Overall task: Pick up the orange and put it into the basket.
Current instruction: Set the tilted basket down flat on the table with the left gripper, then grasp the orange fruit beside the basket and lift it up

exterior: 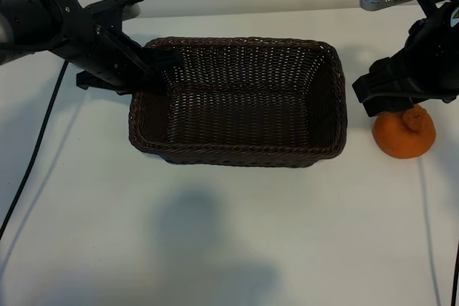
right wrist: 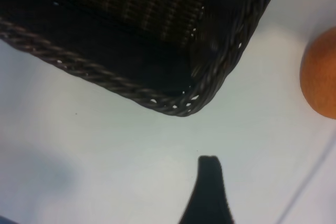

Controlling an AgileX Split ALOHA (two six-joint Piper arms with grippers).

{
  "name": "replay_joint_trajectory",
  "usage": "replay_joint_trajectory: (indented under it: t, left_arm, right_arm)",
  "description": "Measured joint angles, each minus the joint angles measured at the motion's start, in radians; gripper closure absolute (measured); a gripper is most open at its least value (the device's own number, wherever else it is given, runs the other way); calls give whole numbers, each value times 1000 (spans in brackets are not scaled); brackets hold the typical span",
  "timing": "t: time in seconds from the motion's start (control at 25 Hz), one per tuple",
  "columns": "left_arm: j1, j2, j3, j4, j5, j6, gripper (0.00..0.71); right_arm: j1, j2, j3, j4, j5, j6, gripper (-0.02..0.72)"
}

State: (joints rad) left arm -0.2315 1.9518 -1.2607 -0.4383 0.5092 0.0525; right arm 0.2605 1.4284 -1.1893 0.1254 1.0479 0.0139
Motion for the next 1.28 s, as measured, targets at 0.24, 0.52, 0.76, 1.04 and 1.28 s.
replay_joint_trajectory:
  t: [0.24, 0.52, 0.76, 1.04, 1.28]
  left_arm:
    - [0, 27, 0, -8, 0, -24, 559]
    - [0, 31, 0, -11, 3, -29, 559]
    - [0, 31, 0, -11, 9, -29, 559]
    - [0, 27, -3, -17, 37, -29, 308]
    - [0, -38, -5, -15, 63, -33, 64]
  right_arm:
    - [0, 0, 0, 0, 2, 0, 151]
    - [0, 0, 0, 0, 5, -1, 151]
    - [0, 0, 0, 0, 5, 0, 151]
    - [0, 0, 0, 0, 8, 0, 151]
    - [0, 0, 0, 0, 9, 0, 151]
